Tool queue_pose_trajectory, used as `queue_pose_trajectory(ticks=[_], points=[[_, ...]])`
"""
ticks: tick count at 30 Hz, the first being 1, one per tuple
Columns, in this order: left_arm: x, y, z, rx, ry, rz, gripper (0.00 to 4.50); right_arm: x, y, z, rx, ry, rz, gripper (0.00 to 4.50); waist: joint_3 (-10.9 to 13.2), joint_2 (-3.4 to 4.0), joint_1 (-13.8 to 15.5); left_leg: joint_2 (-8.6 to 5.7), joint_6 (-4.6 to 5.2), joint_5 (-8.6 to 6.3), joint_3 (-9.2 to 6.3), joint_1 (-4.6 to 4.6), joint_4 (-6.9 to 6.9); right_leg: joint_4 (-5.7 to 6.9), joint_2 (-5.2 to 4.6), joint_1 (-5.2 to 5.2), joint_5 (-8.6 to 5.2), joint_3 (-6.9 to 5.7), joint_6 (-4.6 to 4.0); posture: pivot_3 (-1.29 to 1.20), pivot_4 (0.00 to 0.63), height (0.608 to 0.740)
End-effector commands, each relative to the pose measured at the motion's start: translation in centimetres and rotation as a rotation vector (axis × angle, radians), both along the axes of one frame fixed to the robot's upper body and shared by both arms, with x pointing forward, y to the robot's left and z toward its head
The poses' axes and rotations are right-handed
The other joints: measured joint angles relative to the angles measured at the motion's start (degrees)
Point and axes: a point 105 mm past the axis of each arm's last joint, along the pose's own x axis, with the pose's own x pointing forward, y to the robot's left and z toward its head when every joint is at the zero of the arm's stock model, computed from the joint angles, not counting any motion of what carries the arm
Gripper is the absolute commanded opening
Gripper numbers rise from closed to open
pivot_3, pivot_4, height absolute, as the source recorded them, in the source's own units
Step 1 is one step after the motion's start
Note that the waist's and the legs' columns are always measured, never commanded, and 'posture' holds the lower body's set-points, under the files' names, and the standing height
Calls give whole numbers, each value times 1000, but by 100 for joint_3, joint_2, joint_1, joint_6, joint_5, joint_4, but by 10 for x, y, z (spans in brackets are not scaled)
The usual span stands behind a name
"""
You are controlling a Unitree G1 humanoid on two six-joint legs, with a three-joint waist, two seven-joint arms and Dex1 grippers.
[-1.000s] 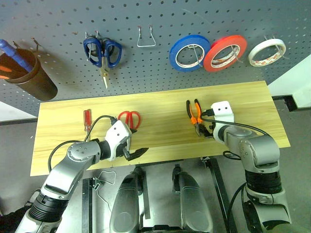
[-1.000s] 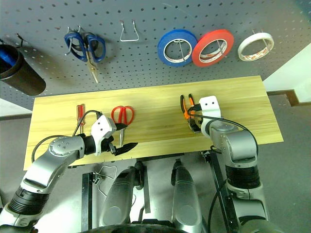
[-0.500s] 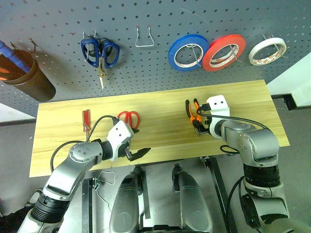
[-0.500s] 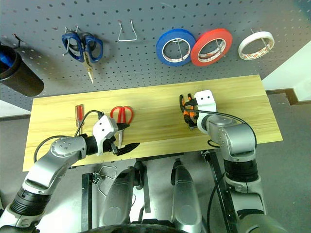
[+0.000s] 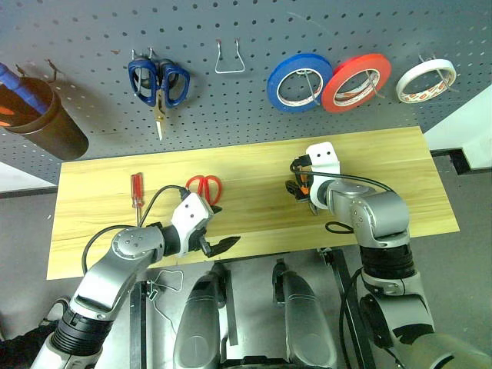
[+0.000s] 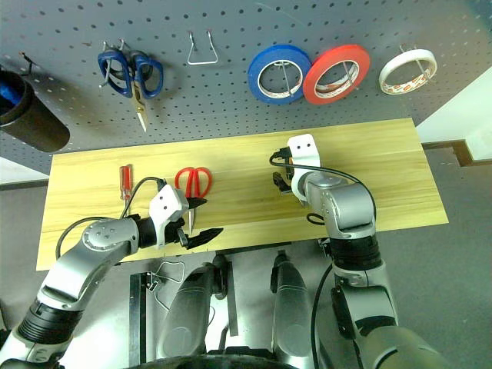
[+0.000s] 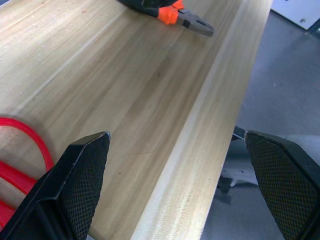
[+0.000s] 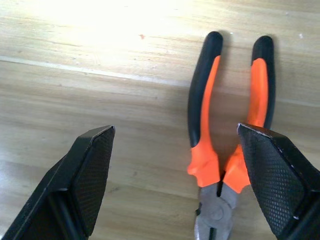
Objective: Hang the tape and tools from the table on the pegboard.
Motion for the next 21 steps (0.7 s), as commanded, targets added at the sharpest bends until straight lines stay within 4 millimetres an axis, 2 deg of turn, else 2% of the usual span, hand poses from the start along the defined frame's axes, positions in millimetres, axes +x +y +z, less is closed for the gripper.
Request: queue_pose_trajectory(ticks=[1, 16, 21], points=[[-6, -1, 6, -11, -18, -10, 4500, 3, 2, 9, 2, -41, 5, 4091, 5, 2, -3, 0, 0, 0, 0, 0, 0, 0, 0, 0, 0, 0, 0, 1, 483, 716], [-7, -1, 6, -15, -16, 1, 4500, 4, 1, 1, -29, -2, 5, 4091, 17, 5, -9, 1, 0, 0, 1, 0, -3, -1, 0, -2, 0, 1, 0, 2, 490, 716], [-9, 0, 7, -17, -14, 5, 4500, 11, -4, 6, -37, -18, -10, 4091, 30, 8, -11, 2, 0, 0, 1, 0, -3, -1, 0, -4, 0, 1, 0, 8, 493, 716]])
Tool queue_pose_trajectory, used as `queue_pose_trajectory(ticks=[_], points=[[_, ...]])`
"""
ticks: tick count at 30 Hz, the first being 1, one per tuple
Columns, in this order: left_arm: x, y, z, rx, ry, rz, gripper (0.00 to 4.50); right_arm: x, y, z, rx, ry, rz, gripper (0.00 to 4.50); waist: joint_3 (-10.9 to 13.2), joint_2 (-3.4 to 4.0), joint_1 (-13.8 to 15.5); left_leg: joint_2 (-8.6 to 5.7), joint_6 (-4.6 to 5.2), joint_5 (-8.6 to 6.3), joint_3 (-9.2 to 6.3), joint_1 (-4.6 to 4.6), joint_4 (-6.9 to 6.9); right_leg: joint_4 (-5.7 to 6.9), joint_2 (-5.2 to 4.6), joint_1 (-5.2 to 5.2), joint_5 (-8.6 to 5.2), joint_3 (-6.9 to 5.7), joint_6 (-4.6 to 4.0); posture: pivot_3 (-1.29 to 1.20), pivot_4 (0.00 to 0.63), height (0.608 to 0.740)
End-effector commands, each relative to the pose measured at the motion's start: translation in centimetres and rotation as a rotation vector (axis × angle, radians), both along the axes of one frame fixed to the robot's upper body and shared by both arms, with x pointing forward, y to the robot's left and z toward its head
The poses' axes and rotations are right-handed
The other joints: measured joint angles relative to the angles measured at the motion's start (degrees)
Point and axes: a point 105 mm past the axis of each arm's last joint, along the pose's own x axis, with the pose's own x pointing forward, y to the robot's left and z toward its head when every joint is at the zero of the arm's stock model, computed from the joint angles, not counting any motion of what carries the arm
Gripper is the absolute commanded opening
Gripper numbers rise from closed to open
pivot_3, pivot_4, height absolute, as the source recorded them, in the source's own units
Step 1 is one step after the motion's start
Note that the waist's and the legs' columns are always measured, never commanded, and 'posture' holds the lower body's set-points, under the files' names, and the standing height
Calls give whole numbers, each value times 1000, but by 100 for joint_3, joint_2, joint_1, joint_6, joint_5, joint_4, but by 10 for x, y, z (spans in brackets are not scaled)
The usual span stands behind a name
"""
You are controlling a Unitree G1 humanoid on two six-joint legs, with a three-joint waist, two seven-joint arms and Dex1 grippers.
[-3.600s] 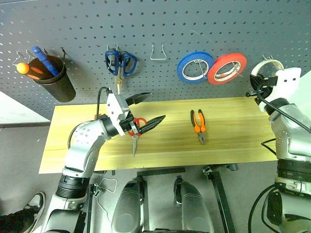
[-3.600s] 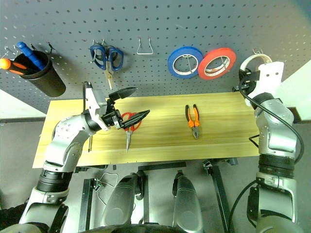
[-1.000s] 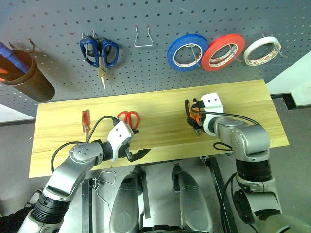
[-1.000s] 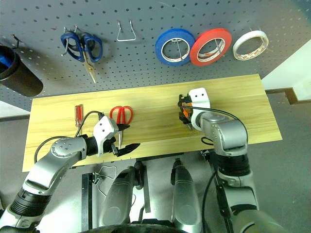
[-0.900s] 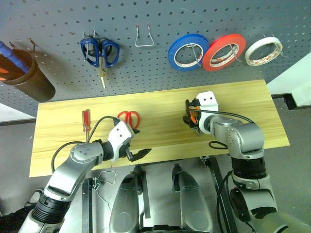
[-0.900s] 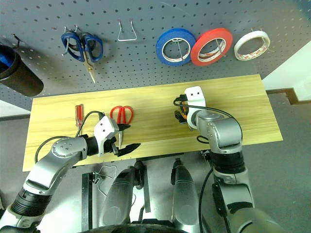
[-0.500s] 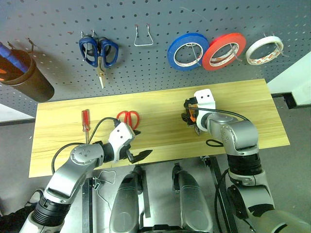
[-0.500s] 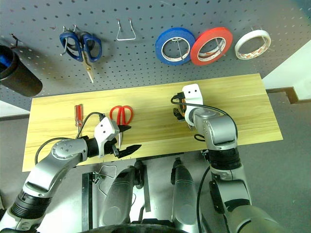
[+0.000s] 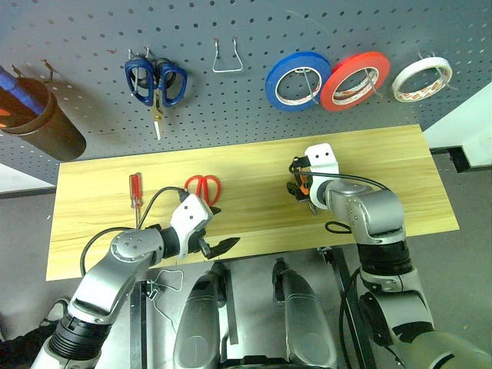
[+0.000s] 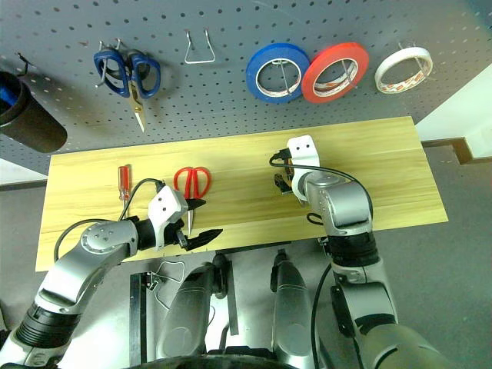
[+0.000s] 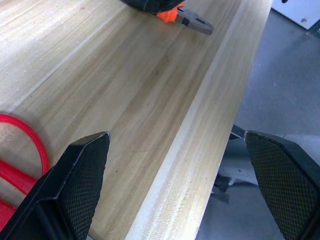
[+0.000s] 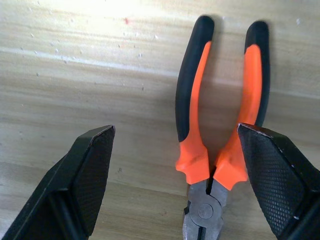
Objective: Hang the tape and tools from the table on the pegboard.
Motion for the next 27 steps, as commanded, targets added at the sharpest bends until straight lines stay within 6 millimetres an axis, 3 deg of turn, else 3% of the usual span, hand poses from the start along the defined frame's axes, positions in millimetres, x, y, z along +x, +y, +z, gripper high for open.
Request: queue_pose_trajectory(ticks=[1, 10, 27], points=[[-7, -1, 7, -14, -21, -13, 4500, 9, -5, 15, -13, -58, -11, 4091, 9, 0, -5, 0, 0, 0, 1, 0, 0, 0, 0, 0, 0, 1, 0, 9, 493, 716], [-9, 0, 8, -16, -21, -4, 4500, 17, -8, 16, -36, -70, -16, 4091, 18, -3, 1, 0, 0, 0, 5, -2, -6, -2, 0, -5, -1, 3, -1, 14, 491, 716], [-9, 2, 10, -13, -23, 9, 4500, 11, -13, 2, -60, 19, -18, 4091, 54, -5, -2, 1, 0, 0, 6, -2, -8, -2, -1, -8, -1, 5, -1, 11, 501, 716]])
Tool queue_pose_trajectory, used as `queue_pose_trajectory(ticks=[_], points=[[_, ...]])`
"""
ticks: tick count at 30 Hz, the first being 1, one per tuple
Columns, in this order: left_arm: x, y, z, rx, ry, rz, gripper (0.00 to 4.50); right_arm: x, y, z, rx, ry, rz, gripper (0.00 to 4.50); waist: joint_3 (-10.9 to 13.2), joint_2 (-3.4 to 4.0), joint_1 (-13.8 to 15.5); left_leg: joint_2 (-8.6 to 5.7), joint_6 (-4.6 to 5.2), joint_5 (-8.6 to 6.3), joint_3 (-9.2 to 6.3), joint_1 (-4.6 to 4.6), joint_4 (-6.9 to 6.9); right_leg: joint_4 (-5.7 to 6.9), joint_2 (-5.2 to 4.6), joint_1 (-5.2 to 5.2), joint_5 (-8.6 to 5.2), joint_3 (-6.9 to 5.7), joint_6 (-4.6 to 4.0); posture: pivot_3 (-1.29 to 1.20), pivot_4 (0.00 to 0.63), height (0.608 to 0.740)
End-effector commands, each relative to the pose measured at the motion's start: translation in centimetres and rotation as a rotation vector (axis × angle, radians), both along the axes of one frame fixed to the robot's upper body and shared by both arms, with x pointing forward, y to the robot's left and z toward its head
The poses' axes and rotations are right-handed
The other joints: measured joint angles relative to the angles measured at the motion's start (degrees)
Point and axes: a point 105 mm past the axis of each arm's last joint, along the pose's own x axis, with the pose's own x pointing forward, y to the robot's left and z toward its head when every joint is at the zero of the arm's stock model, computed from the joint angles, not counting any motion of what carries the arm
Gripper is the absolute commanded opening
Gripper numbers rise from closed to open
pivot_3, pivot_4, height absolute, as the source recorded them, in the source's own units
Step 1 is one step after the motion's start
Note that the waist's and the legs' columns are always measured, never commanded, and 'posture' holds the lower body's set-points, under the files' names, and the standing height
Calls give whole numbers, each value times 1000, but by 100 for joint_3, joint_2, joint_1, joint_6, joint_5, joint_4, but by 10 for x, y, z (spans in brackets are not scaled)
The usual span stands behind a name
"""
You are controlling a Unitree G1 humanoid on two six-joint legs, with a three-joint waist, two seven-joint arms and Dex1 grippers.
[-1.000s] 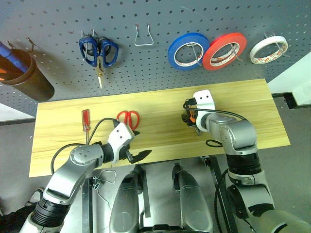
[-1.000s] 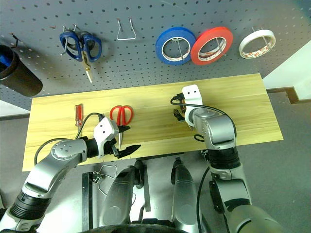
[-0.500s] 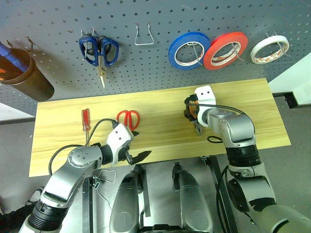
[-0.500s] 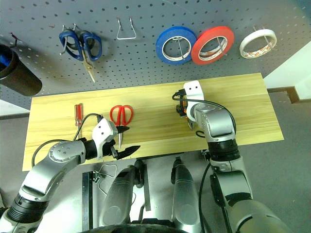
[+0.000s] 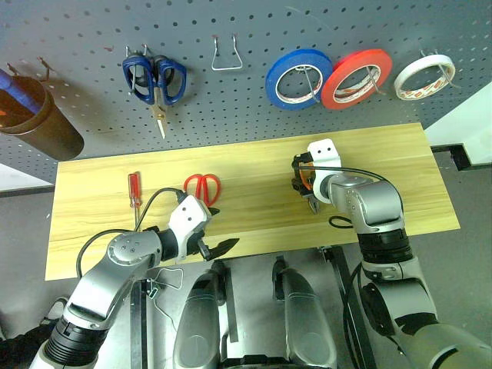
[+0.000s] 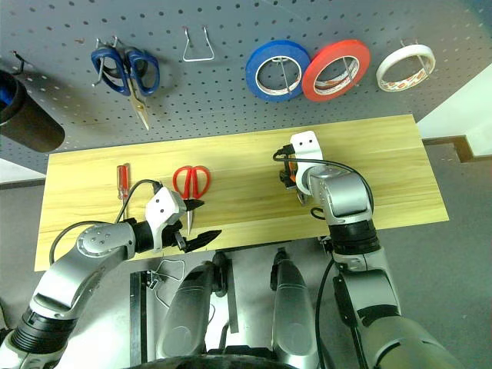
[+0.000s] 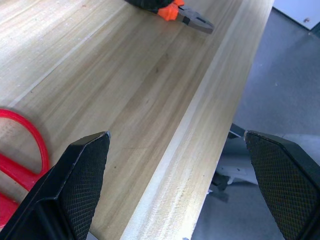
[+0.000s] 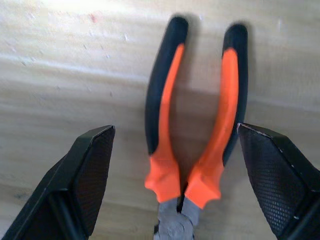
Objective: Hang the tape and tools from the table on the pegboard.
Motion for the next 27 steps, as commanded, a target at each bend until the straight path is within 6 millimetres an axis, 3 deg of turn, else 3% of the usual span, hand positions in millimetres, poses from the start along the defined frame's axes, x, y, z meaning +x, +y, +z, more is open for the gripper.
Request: queue_pose_trajectory(ticks=[1, 10, 13, 17, 27], points=[[-5, 0, 8, -14, -27, -8, 4500, -1, 0, 1, -11, 9, 8, 4091, 4, 0, -2, 0, 0, 0, 0, 0, 0, 0, 0, -1, 0, 0, 0, 11, 501, 716], [-7, 0, 8, -15, -25, -3, 4500, 0, -2, 0, -20, 18, 9, 4091, 29, 1, -2, 0, 0, 0, 3, -1, -3, 0, 0, -3, 0, 2, 0, 8, 504, 716], [-6, 0, 9, -15, -27, 0, 4500, 1, -3, 1, -25, 15, 9, 3543, 34, 1, -3, 0, 0, 0, 4, -1, -3, 0, 0, -4, 0, 3, 0, 10, 505, 716], [-6, 1, 9, -14, -30, 5, 4500, 2, -3, 0, -27, 15, 8, 2219, 50, 1, -5, 0, 0, 0, 5, -1, -3, 0, -1, -5, 0, 4, 0, 12, 505, 716], [-4, 2, 10, -17, -35, 12, 4500, 4, -4, 3, -30, -7, 11, 2195, 52, 1, -1, 0, 0, 0, 8, -1, -4, 0, -1, -5, -1, 5, 0, 15, 494, 716]])
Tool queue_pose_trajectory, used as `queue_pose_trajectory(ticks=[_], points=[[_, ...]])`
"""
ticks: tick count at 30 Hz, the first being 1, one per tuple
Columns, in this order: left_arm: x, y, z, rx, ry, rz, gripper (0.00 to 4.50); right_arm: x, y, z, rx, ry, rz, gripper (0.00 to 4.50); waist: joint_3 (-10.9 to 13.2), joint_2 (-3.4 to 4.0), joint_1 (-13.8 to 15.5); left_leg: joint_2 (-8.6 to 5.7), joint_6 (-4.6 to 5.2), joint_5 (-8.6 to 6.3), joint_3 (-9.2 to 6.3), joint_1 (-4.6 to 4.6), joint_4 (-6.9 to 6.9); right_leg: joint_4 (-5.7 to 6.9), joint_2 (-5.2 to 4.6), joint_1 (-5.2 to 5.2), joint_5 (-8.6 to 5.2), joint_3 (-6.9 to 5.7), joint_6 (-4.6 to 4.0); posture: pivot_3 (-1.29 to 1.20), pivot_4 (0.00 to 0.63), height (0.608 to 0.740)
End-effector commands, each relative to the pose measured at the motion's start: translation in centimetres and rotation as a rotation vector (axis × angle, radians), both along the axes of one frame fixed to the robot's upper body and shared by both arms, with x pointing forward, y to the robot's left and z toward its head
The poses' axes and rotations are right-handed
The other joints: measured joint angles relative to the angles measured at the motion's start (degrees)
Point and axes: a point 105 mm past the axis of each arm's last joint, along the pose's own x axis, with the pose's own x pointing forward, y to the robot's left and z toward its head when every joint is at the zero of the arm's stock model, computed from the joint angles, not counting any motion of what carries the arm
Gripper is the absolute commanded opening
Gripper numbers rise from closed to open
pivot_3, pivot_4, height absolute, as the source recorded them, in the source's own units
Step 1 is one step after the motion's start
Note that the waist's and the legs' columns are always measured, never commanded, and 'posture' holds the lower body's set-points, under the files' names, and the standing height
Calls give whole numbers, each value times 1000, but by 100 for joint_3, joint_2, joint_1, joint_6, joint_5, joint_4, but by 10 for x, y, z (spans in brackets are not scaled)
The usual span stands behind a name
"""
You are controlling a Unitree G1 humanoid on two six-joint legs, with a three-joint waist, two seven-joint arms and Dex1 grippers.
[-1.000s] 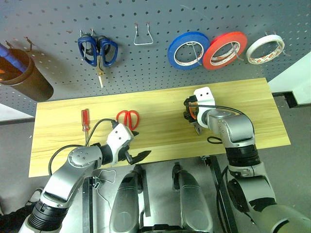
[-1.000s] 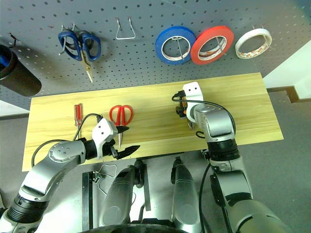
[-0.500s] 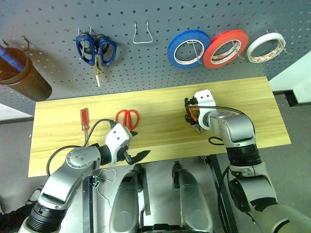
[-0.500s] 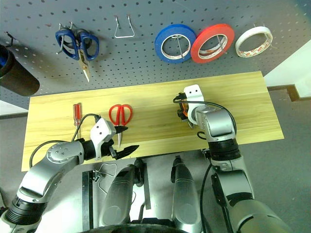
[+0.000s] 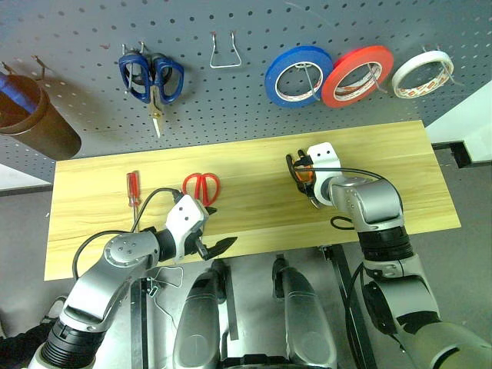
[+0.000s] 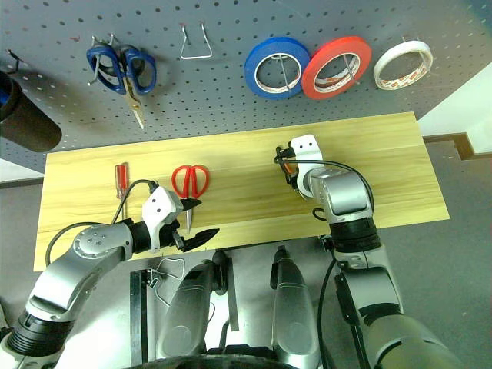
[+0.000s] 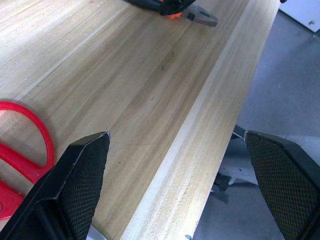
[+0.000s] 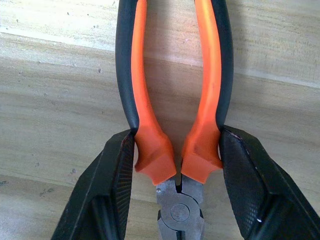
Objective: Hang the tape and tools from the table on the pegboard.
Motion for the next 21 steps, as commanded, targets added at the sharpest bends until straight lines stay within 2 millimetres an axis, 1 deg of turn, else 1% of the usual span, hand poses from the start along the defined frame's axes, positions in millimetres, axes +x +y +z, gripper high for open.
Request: queue_pose_trajectory(ticks=[1, 6, 7, 8, 10, 13, 15, 17, 20, 21], points=[[-3, -2, 7, -8, -30, -13, 4500, 3, 1, 12, 0, -59, 14, 2195, 0, 0, 2, 0, 0, 0, 0, 0, 0, 0, 0, 0, 0, 0, 0, 16, 489, 716], [4, -2, 7, -6, -45, -12, 4500, 3, 6, 35, 44, -167, 64, 2195, 0, 0, 13, -2, -3, 2, 6, -5, 0, 0, 0, -4, 0, 0, 1, 20, 457, 716], [7, -2, 10, -8, -55, -14, 4500, 1, 7, 45, 61, -202, 82, 2195, -1, -1, 17, -2, -4, 3, 12, -8, 0, 0, 1, -6, 0, 0, 1, 20, 446, 716], [9, -2, 11, -9, -61, -16, 4500, 0, 8, 50, 71, -225, 94, 2195, -1, -1, 22, -3, -7, 4, 18, -10, 1, 1, 1, -7, 0, -1, 2, 21, 440, 716], [12, -2, 12, -11, -73, -17, 4500, -4, 9, 61, 98, -260, 115, 2195, -2, -2, 29, -3, -18, 10, 21, -17, 1, 0, 1, -13, 1, -1, 3, 23, 431, 716], [15, -4, 16, -27, -92, -29, 4500, -16, 12, 78, 146, -311, 172, 2195, -4, -3, 38, -6, -34, 20, 22, -23, 2, -1, 2, -16, 1, -2, 4, 23, 409, 716], [16, -5, 18, -39, -104, -41, 4500, -25, 11, 81, 163, -323, 207, 2195, -9, -10, 42, -7, -42, 24, 22, -28, 2, -3, 2, -17, 0, -4, 4, 25, 398, 716], [16, -6, 23, -74, -120, -54, 4500, -37, 7, 82, 176, -324, 234, 2195, -14, -12, 55, -7, -44, 25, 21, -31, 3, -4, 2, -17, 1, -7, 5, 24, 378, 716], [14, -6, 30, -122, -144, -71, 4500, -56, 3, 81, 197, -325, 292, 2195, -20, -19, 60, -8, -45, 26, 14, -42, 11, -6, 0, -18, 1, -16, 6, 25, 360, 716], [14, -5, 32, -142, -156, -73, 4500, -63, 2, 81, 201, -330, 322, 2195, -22, -21, 58, -9, -46, 27, 12, -44, 14, -6, 0, -17, 1, -17, 6, 25, 345, 716]])
